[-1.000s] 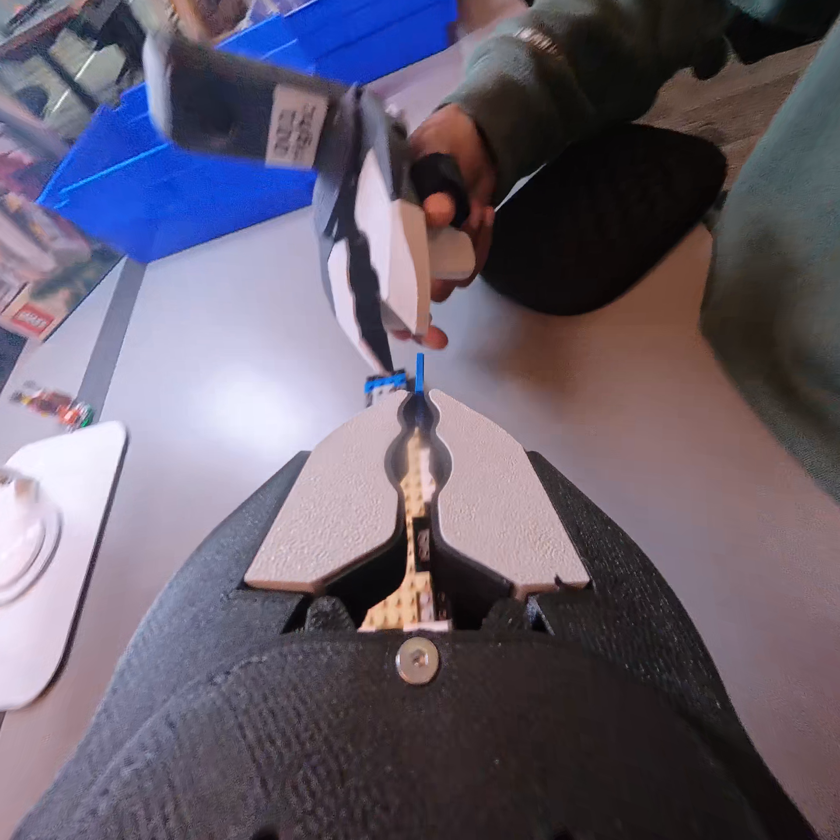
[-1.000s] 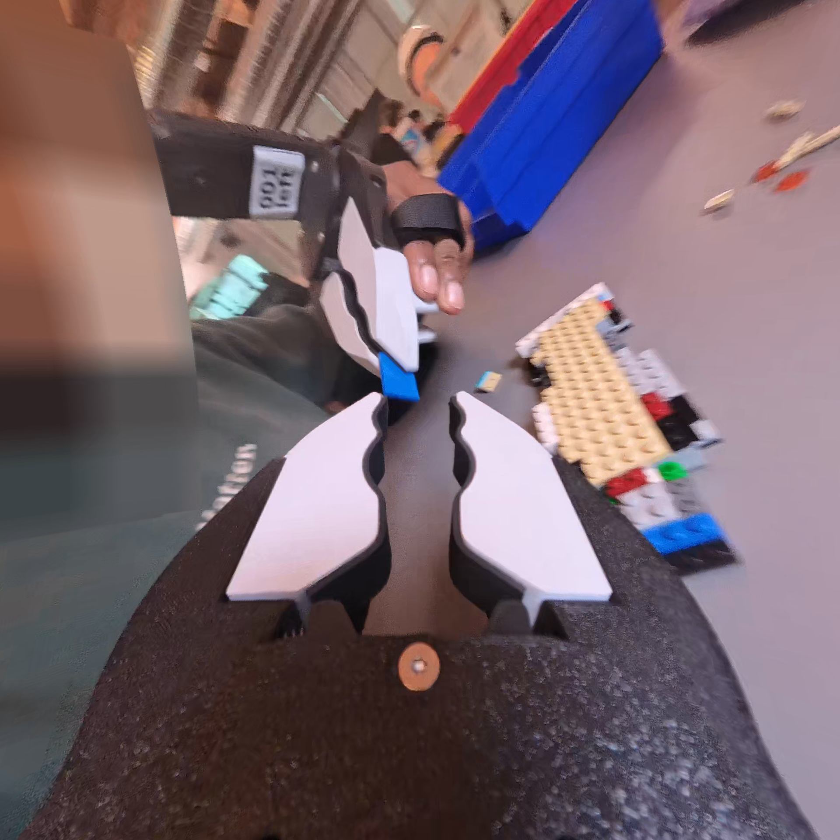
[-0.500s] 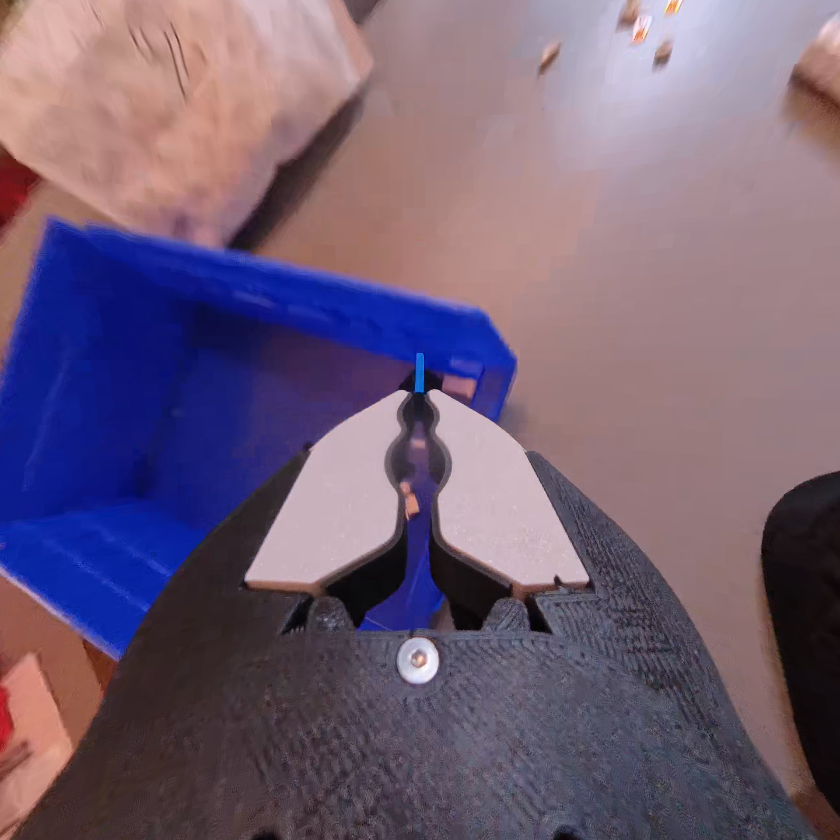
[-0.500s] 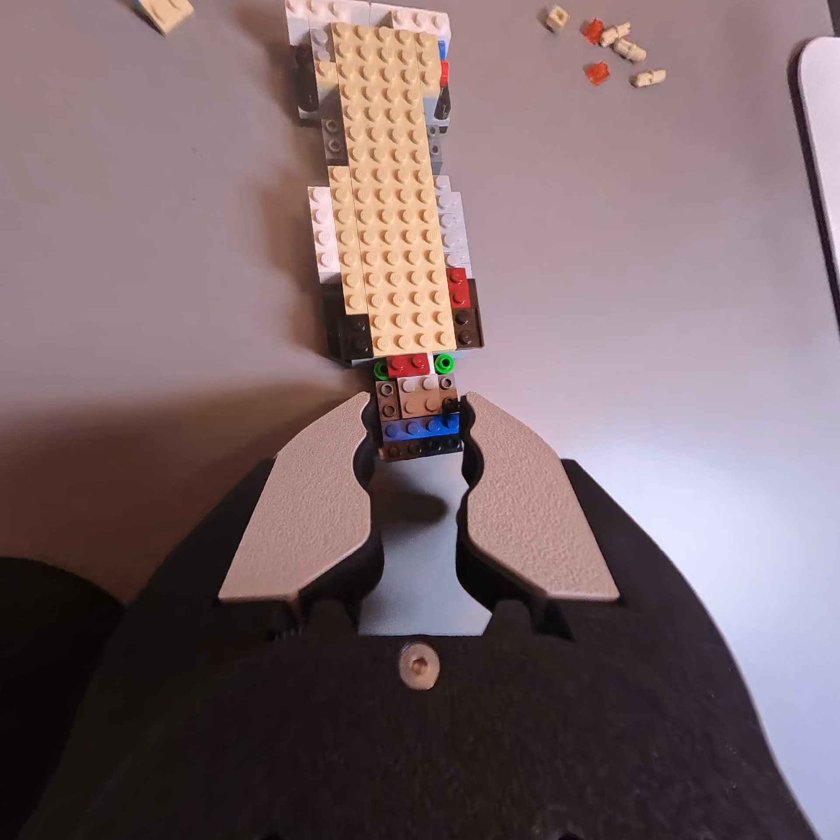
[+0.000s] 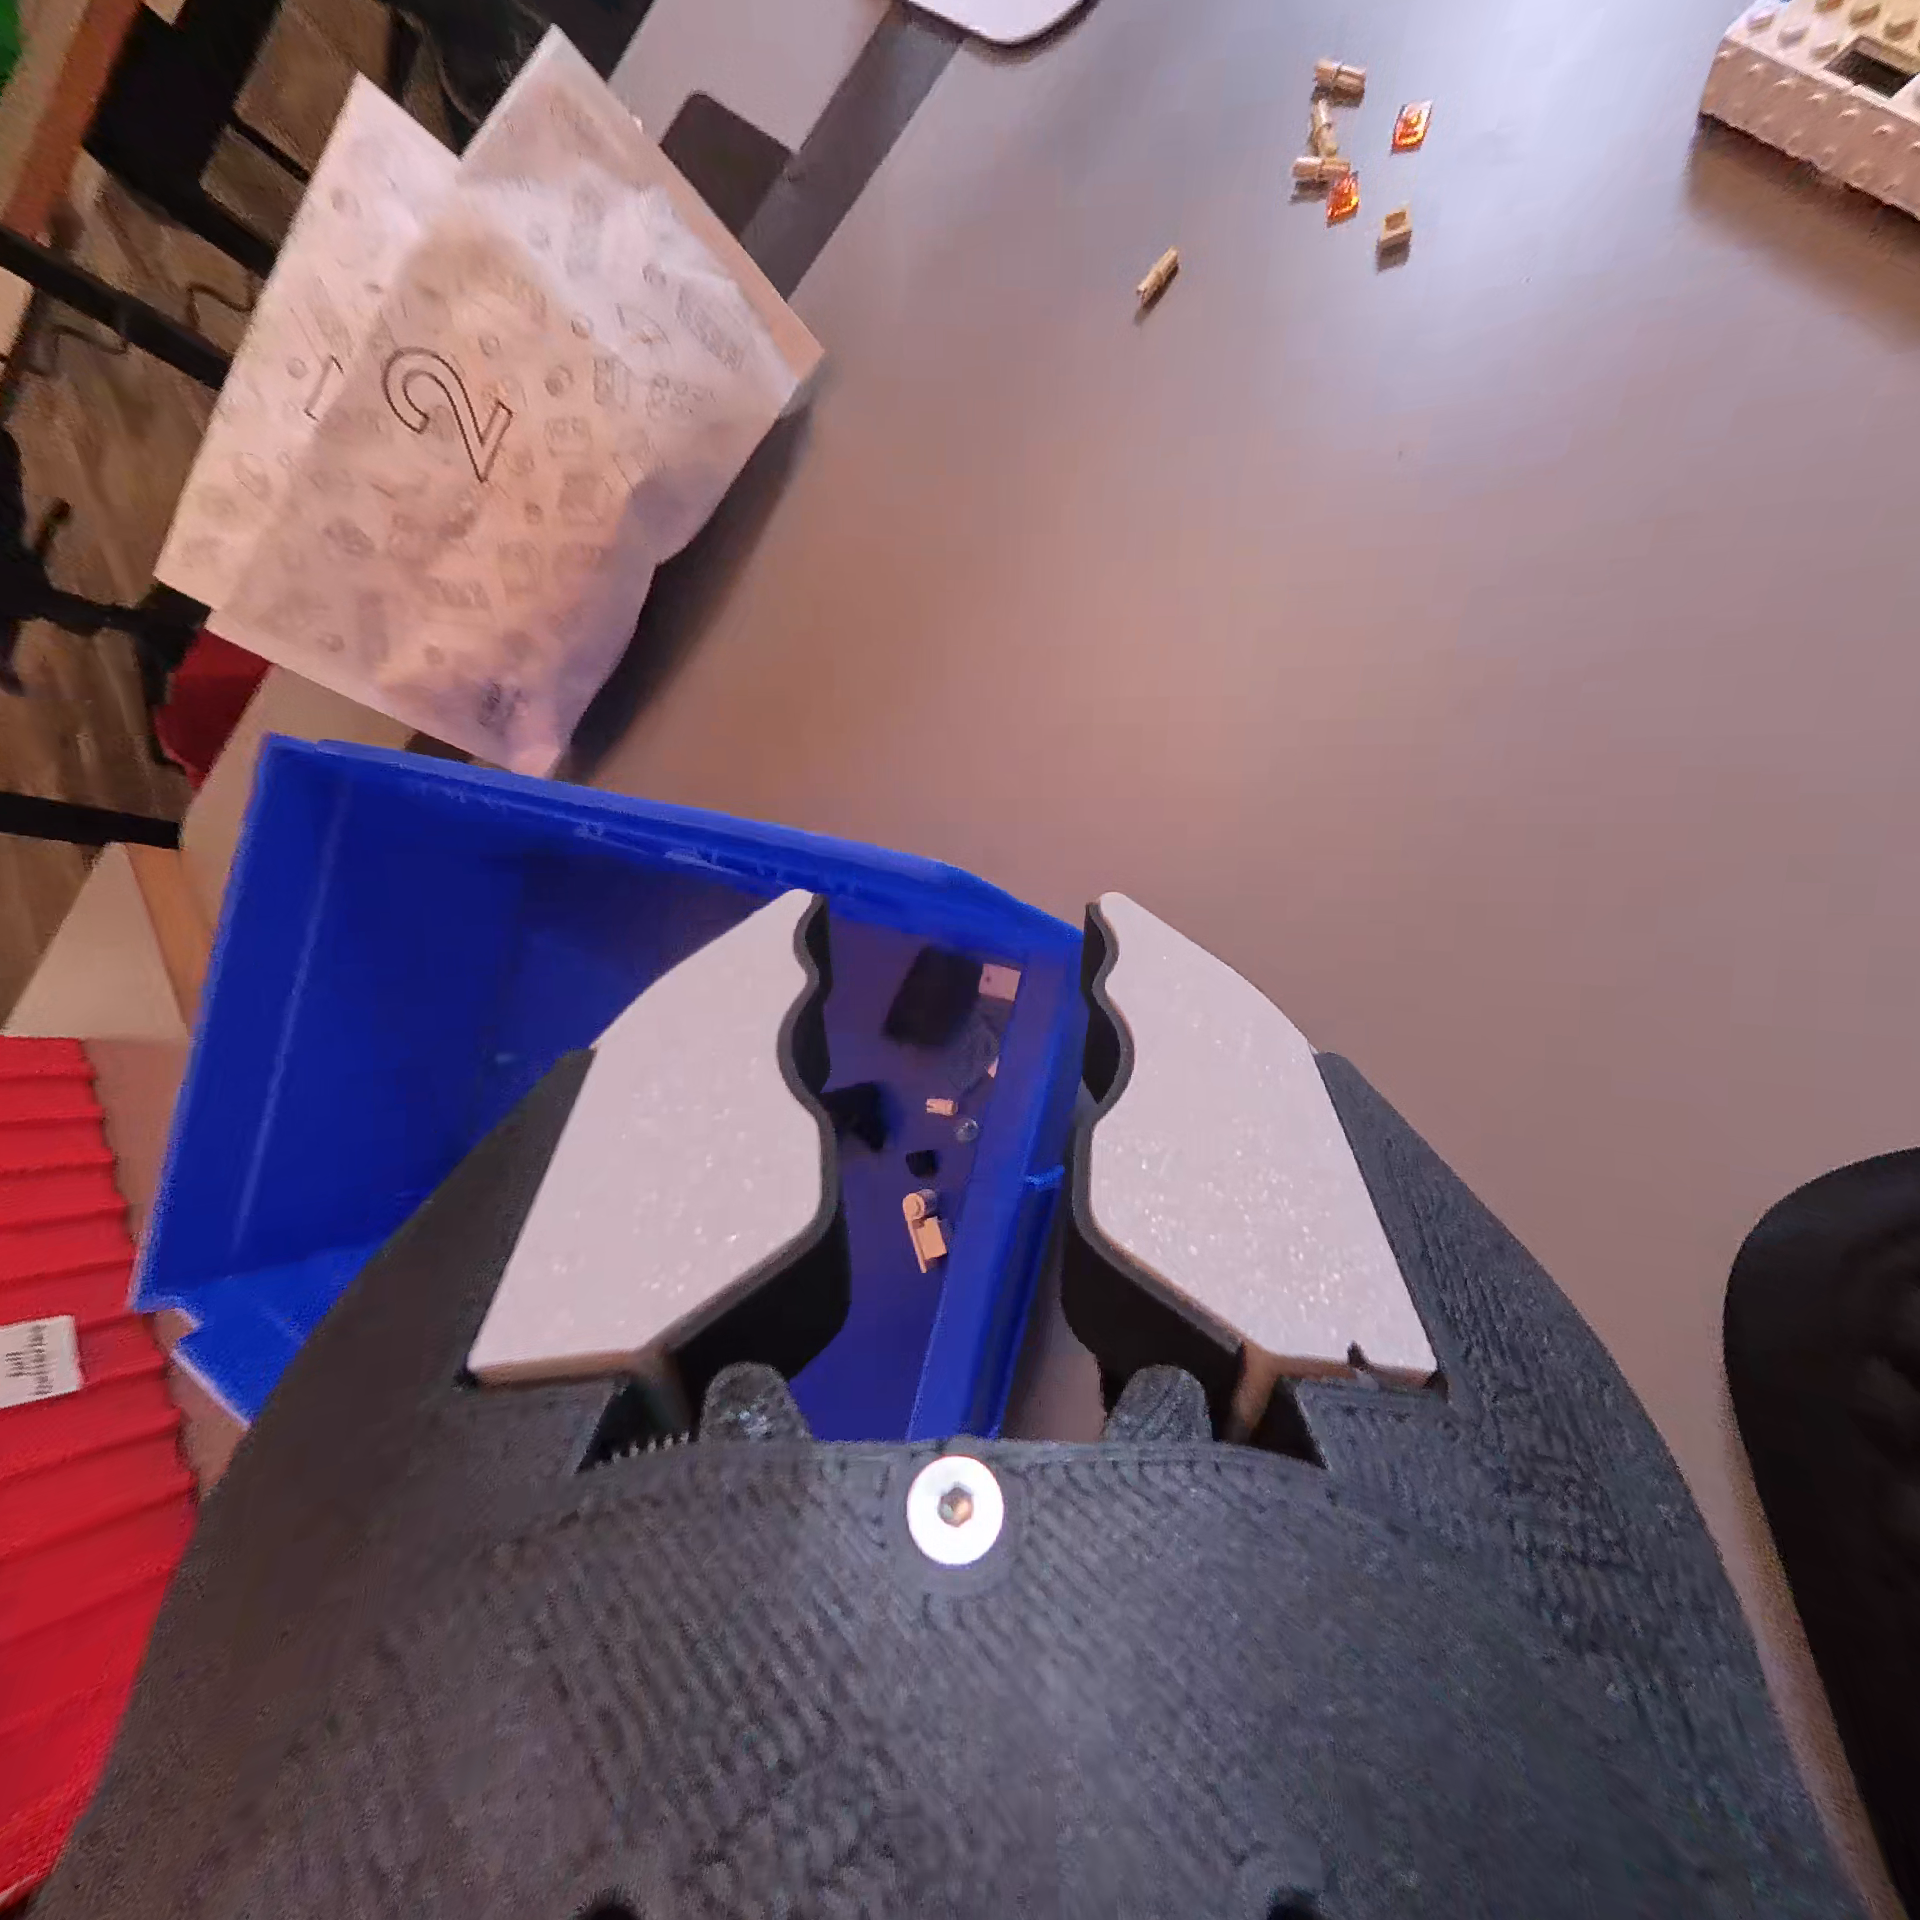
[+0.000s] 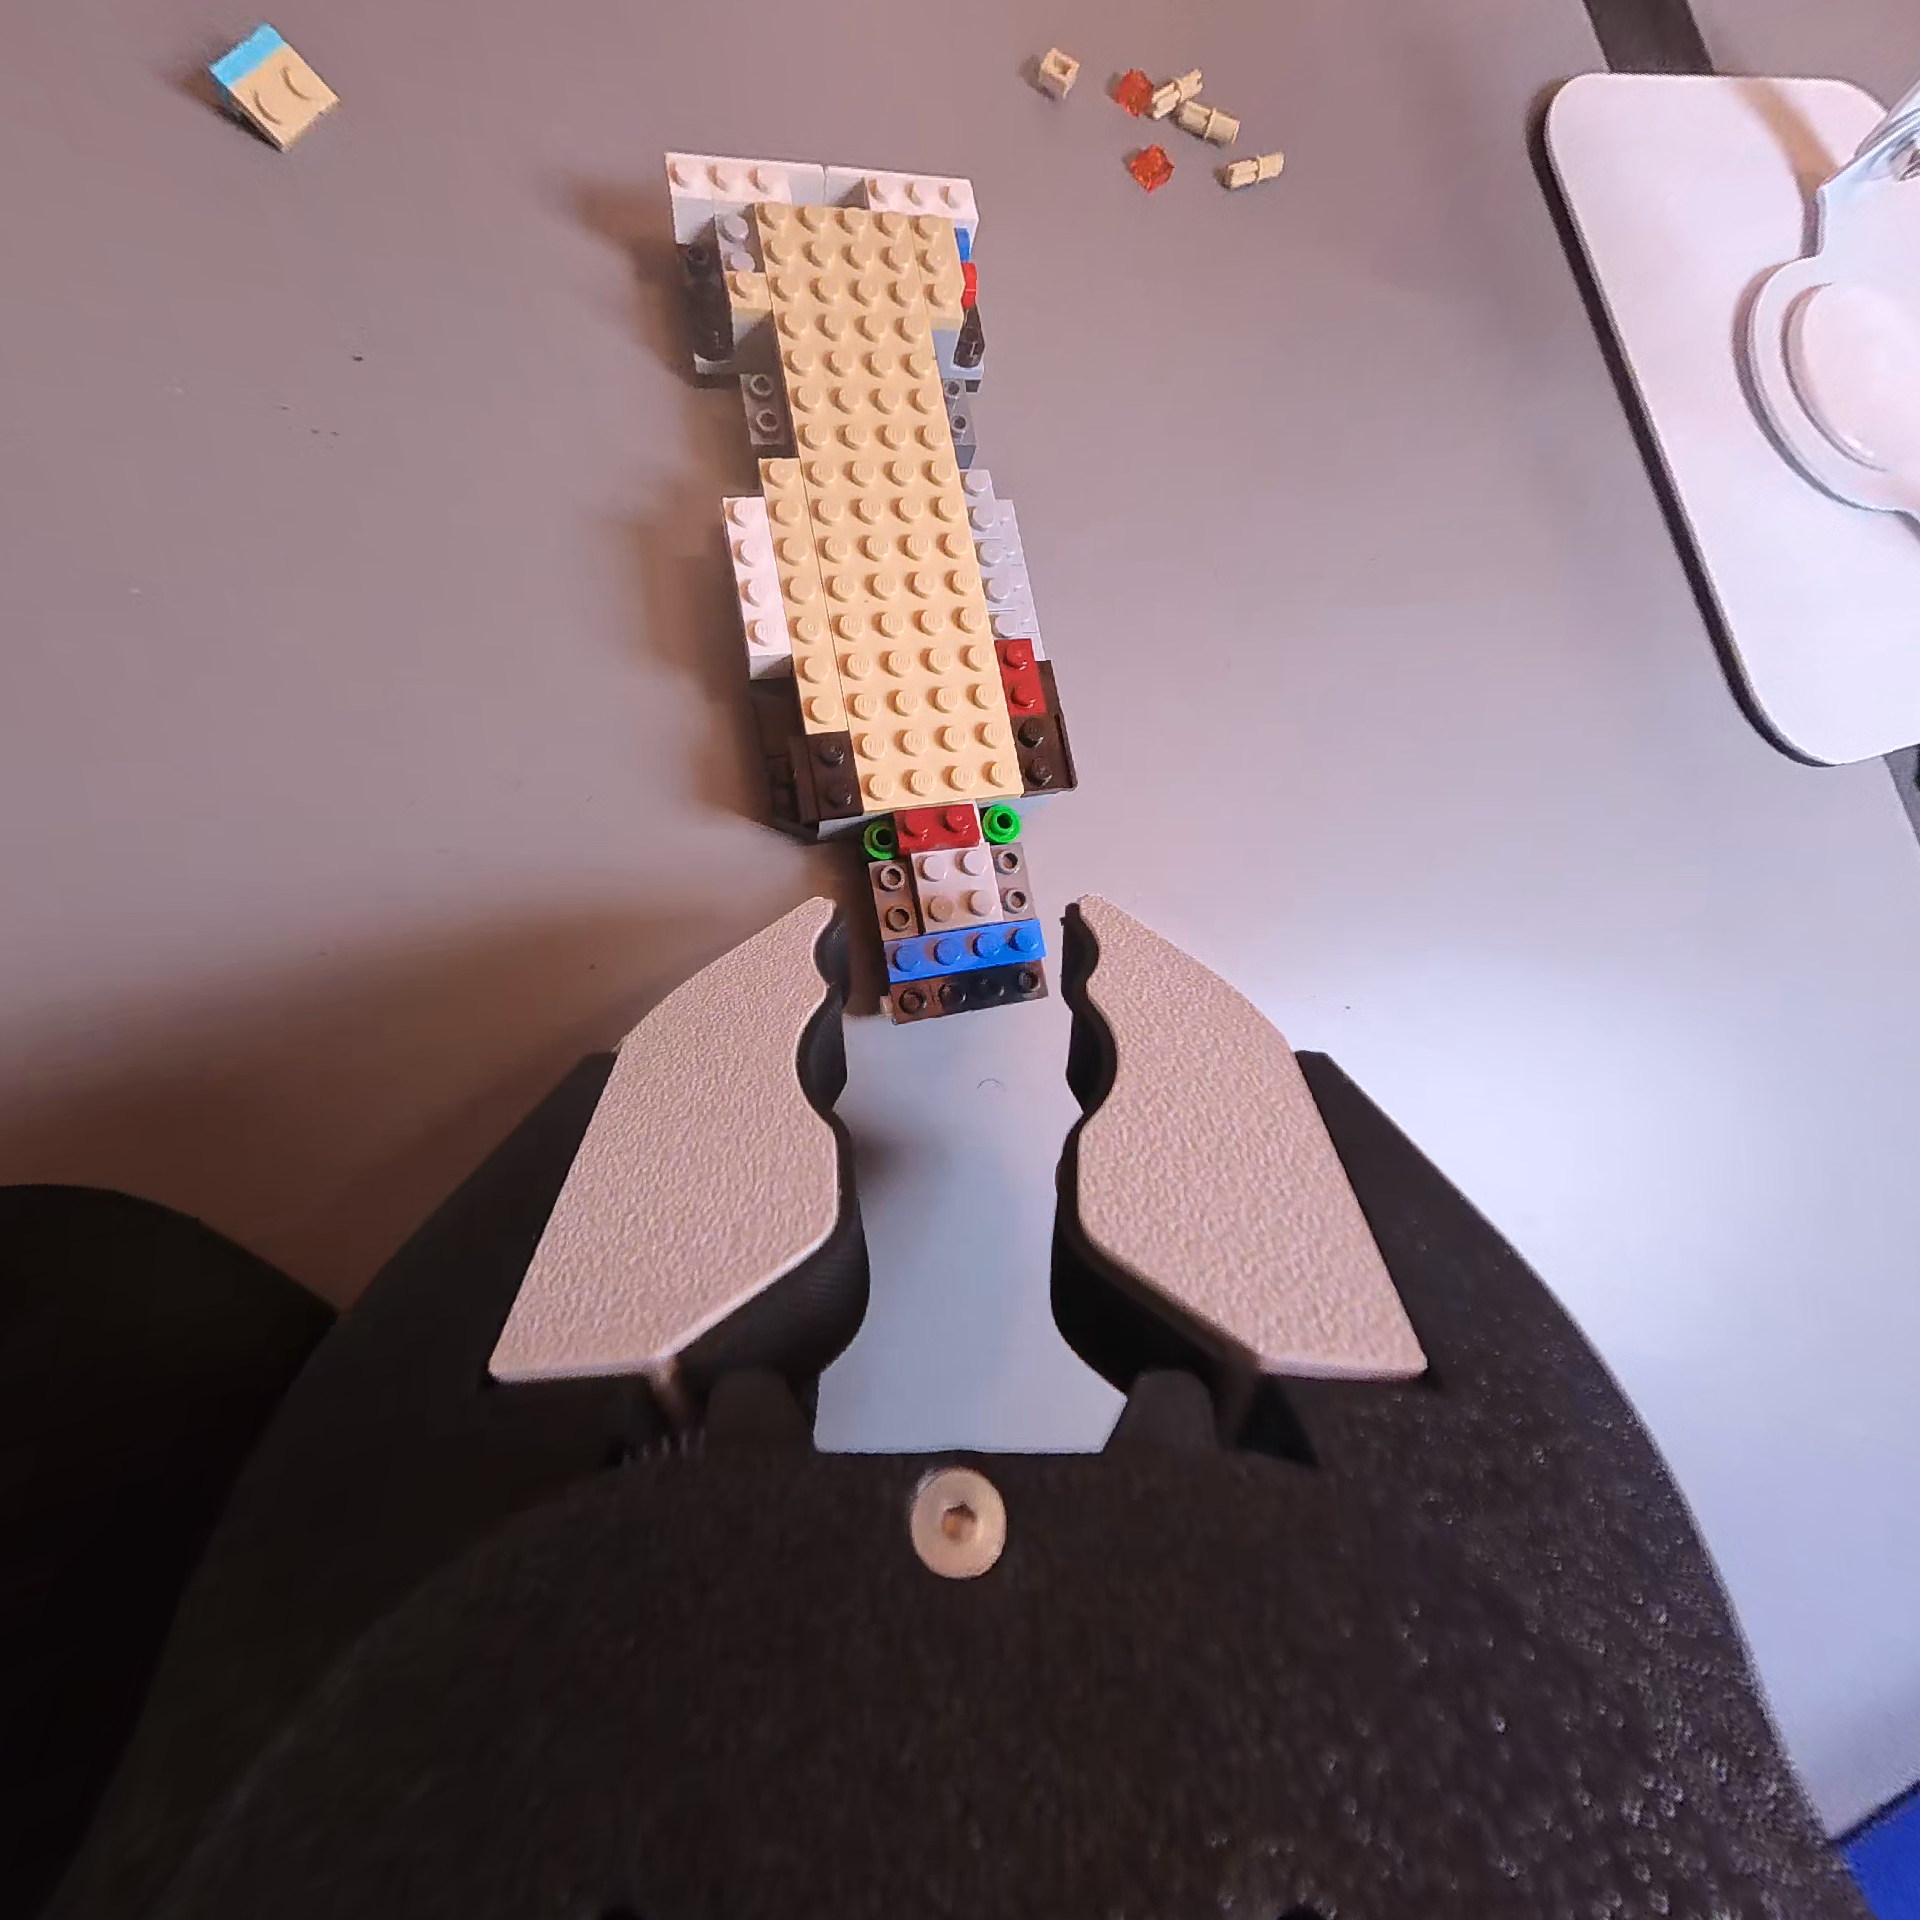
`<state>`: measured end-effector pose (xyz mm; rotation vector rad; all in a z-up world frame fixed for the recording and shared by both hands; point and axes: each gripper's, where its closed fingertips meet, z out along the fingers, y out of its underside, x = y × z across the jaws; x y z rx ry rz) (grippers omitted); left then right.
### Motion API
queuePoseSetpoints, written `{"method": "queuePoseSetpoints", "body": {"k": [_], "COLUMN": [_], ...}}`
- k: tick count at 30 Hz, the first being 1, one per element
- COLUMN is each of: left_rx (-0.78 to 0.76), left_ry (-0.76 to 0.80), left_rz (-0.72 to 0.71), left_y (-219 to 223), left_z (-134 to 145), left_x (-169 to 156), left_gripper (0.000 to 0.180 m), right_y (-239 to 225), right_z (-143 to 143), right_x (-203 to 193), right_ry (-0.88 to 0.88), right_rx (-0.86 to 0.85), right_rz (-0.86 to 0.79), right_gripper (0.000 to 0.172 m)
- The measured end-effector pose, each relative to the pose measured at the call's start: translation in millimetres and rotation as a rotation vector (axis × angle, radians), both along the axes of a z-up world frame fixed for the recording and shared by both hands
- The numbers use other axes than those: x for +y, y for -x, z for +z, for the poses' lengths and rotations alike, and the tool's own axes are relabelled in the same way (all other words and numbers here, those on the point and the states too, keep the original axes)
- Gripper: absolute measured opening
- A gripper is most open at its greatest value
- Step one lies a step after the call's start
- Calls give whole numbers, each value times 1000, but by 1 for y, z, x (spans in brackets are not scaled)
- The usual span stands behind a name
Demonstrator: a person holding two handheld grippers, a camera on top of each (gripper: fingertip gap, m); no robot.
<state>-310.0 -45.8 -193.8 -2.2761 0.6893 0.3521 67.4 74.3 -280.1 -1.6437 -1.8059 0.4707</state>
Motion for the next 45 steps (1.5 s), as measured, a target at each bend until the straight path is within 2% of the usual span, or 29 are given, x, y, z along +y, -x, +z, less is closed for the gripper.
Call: {"method": "queuePoseSetpoints", "body": {"k": [3,5,6,7,8,11,14,16,20,22,23,25,26,28,30,32,35,38,39,42,45], "left_rx": [-35,0,48,75,75,125,52,79,46,150,152,36,-29,-99,-136,-195,-223,-213,-285,-627,-901], "left_ry": [125,261,299,355,386,363,333,341,323,248,225,199,217,311,388,406,370,349,323,282,295], "left_rz": [-12,-19,-8,-7,-22,-98,-228,-271,-343,-330,-372,-500,-551,-590,-559,-564,-576,-642,-681,-789,-834], "left_y": [8,18,27,32,31,9,-53,-78,-107,-107,-117,-157,-176,-199,-206,-215,-224,-233,-243,-279,-296], "left_z": [-22,-47,-59,-72,-82,-84,-84,-84,-83,-70,-61,-50,-53,-76,-102,-112,-111,-109,-103,-71,-41], "left_x": [-12,-26,-27,-29,-28,-12,7,16,27,27,20,2,-6,-17,-18,-18,-11,-13,-14,-21,-25], "left_gripper": [52,57,50,28,24,25,24,24,24,36,33,18,18,36,54,46,21,20,20,20,20], "right_y": [-2,-4,-5,-5,-4,0,5,7,6,4,3,4,6,13,19,23,29,41,46,64,80], "right_z": [1,2,3,4,5,9,12,13,15,17,19,24,26,30,31,28,23,24,26,34,46], "right_x": [-5,-7,-7,-7,-6,-7,-10,-14,-21,-21,-22,-23,-24,-31,-42,-51,-64,-75,-80,-103,-131], "right_ry": [0,4,5,6,7,12,12,9,-3,-8,-4,13,24,47,52,47,57,52,32,-107,-252], "right_rx": [21,29,34,39,44,63,72,72,66,73,83,114,132,162,169,158,150,190,214,289,385], "right_rz": [2,4,4,3,2,5,11,17,26,22,20,21,27,52,88,117,150,189,215,336,459], "right_gripper": [39,39,39,39,39,38,37,37,37,38,38,38,38,38,38,38,37,34,33,31,29]}}
